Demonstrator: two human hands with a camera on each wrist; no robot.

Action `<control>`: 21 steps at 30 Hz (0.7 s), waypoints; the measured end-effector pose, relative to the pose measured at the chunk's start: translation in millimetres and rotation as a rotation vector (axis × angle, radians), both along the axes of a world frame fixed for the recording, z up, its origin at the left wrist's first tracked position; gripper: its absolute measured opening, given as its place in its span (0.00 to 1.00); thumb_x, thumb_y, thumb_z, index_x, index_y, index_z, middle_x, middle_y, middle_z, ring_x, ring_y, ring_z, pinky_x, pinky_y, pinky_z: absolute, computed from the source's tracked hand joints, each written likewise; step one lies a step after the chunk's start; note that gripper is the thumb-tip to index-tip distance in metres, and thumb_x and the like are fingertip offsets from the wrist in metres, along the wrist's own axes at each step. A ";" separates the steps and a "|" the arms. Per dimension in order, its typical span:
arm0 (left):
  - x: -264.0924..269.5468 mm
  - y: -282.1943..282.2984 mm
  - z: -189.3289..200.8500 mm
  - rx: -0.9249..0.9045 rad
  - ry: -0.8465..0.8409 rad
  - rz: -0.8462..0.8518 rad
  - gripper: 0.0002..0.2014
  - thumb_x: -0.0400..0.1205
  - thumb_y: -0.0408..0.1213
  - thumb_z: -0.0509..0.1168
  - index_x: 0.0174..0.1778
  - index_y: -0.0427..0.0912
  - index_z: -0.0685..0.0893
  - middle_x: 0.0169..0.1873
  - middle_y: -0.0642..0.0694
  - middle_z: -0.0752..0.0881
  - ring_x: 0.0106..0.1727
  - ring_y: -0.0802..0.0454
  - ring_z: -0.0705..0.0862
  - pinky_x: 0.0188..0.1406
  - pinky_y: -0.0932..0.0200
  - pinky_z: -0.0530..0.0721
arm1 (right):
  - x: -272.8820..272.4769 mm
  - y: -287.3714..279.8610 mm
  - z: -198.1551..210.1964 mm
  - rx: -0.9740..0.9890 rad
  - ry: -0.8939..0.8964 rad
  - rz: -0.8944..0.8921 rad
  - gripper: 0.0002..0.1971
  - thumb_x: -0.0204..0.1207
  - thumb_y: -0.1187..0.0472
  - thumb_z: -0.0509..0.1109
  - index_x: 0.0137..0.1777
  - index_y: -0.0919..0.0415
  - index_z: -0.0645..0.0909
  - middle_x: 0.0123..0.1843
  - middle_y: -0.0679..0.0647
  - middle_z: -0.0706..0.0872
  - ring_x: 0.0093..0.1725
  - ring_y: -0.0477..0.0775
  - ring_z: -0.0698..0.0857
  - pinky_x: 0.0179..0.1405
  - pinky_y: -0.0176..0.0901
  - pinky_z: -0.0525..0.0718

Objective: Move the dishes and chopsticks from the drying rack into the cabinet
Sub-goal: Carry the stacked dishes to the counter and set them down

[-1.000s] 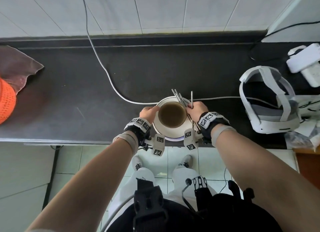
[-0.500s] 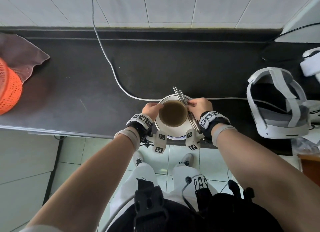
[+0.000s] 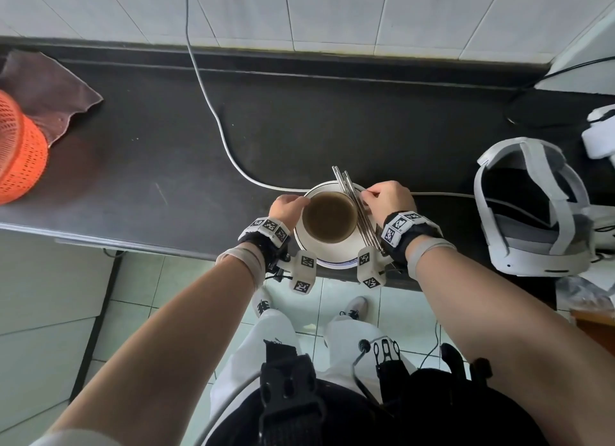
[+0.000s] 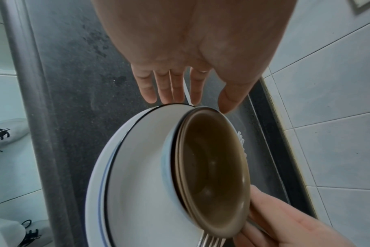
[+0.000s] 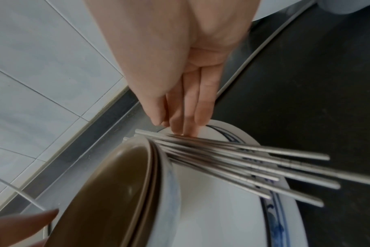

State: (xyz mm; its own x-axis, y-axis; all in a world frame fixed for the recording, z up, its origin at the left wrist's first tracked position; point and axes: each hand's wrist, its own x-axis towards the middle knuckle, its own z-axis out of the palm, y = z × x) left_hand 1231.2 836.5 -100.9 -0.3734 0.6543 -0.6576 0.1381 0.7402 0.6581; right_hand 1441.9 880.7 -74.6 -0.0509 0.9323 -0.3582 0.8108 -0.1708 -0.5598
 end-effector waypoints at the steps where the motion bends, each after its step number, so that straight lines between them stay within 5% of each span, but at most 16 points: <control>1: 0.9 0.1 2.3 0.017 0.005 0.011 0.07 0.82 0.39 0.69 0.46 0.40 0.91 0.39 0.44 0.88 0.46 0.45 0.84 0.52 0.55 0.85 | 3.5 -0.7 2.0 0.005 0.001 0.001 0.15 0.79 0.52 0.68 0.37 0.58 0.90 0.32 0.53 0.90 0.36 0.58 0.90 0.41 0.53 0.91; 4: 4.3 -1.4 9.0 0.031 0.019 0.043 0.11 0.79 0.37 0.67 0.30 0.42 0.86 0.29 0.47 0.84 0.40 0.47 0.79 0.43 0.58 0.78 | 11.7 -2.8 7.0 0.020 0.018 -0.003 0.14 0.79 0.56 0.68 0.35 0.58 0.89 0.31 0.53 0.90 0.35 0.57 0.90 0.41 0.54 0.91; 8: 5.6 -9.8 14.8 0.057 0.014 0.056 0.09 0.76 0.39 0.68 0.34 0.41 0.90 0.29 0.48 0.85 0.39 0.48 0.81 0.47 0.55 0.81 | 15.4 -11.8 10.9 -0.041 0.092 0.004 0.12 0.81 0.56 0.70 0.42 0.59 0.92 0.39 0.56 0.93 0.42 0.59 0.91 0.48 0.53 0.90; 10: 4.8 -15.2 16.9 0.070 -0.009 0.063 0.09 0.78 0.37 0.69 0.38 0.37 0.92 0.22 0.52 0.82 0.34 0.48 0.79 0.41 0.58 0.79 | 16.6 -18.4 11.9 -0.020 0.086 -0.018 0.11 0.81 0.57 0.70 0.46 0.61 0.92 0.42 0.57 0.93 0.44 0.61 0.90 0.50 0.53 0.90; 14: 0.2 -26.7 22.4 0.050 -0.024 0.035 0.18 0.79 0.36 0.68 0.21 0.42 0.81 0.09 0.56 0.71 0.25 0.49 0.68 0.27 0.60 0.65 | 15.7 -36.5 21.5 0.033 0.053 -0.064 0.10 0.81 0.58 0.69 0.46 0.58 0.92 0.43 0.52 0.93 0.45 0.57 0.89 0.45 0.45 0.85; 18: -1.7 -39.8 36.0 0.090 -0.055 -0.011 0.15 0.80 0.36 0.68 0.26 0.42 0.81 0.09 0.56 0.72 0.25 0.52 0.68 0.27 0.62 0.65 | 16.1 -60.1 31.4 0.025 0.074 -0.190 0.12 0.78 0.56 0.67 0.37 0.55 0.89 0.35 0.50 0.92 0.39 0.56 0.92 0.45 0.55 0.92; 21: -4.2 -54.4 40.0 0.146 -0.084 -0.029 0.08 0.76 0.38 0.68 0.31 0.43 0.84 0.19 0.52 0.76 0.28 0.49 0.73 0.35 0.59 0.71 | 12.3 -89.3 37.8 0.012 0.110 -0.270 0.11 0.79 0.57 0.68 0.39 0.53 0.90 0.35 0.48 0.93 0.36 0.52 0.93 0.44 0.54 0.93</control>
